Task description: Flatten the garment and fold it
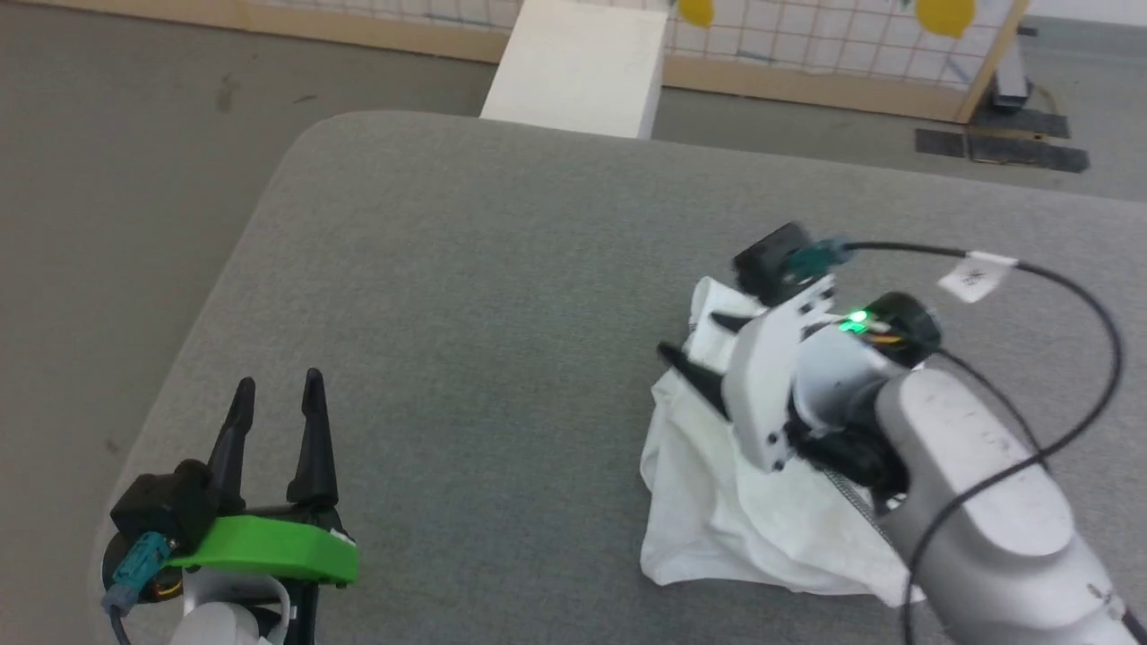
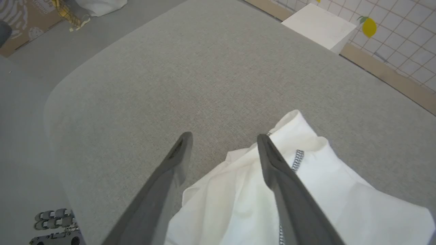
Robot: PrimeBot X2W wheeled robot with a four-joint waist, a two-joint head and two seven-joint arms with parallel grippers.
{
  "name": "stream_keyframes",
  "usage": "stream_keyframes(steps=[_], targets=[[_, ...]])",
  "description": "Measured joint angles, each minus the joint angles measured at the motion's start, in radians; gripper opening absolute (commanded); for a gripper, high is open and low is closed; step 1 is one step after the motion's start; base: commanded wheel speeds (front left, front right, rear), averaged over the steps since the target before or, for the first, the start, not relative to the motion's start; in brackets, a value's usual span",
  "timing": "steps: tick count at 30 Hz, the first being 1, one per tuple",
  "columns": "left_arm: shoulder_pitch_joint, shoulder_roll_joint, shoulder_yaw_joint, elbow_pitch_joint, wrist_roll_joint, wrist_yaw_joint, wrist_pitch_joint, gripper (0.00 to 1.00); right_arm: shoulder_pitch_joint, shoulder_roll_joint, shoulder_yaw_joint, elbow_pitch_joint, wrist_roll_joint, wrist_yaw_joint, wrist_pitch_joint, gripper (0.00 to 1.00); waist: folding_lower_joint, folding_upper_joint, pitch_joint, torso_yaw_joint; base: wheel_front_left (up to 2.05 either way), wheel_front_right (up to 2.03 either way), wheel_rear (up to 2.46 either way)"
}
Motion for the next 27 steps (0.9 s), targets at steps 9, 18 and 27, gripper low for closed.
stream_keyframes(steps=[9, 18, 27], targets=[[0.014, -0.002, 0.007, -0.026, 0.008, 0.001, 0.0, 1.0, 0.117, -0.032, -0.304, 0.01, -0.201, 0.0, -0.027, 1.0, 0.0, 0.0, -0.027, -0.077, 0.0, 0.0, 0.0], [0.014, -0.006, 0.001, -0.029, 0.007, 0.001, 0.0, 1.0, 0.235, 0.045, -0.422, 0.059, -0.315, 0.0, 0.077, 1.0, 0.0, 0.0, 0.006, -0.084, 0.0, 0.0, 0.0], [0.007, -0.006, 0.0, -0.008, 0.006, 0.001, 0.0, 1.0, 0.249, 0.058, -0.42, 0.1, -0.349, 0.0, 0.128, 1.0, 0.0, 0.0, 0.031, -0.057, 0.0, 0.0, 0.0]])
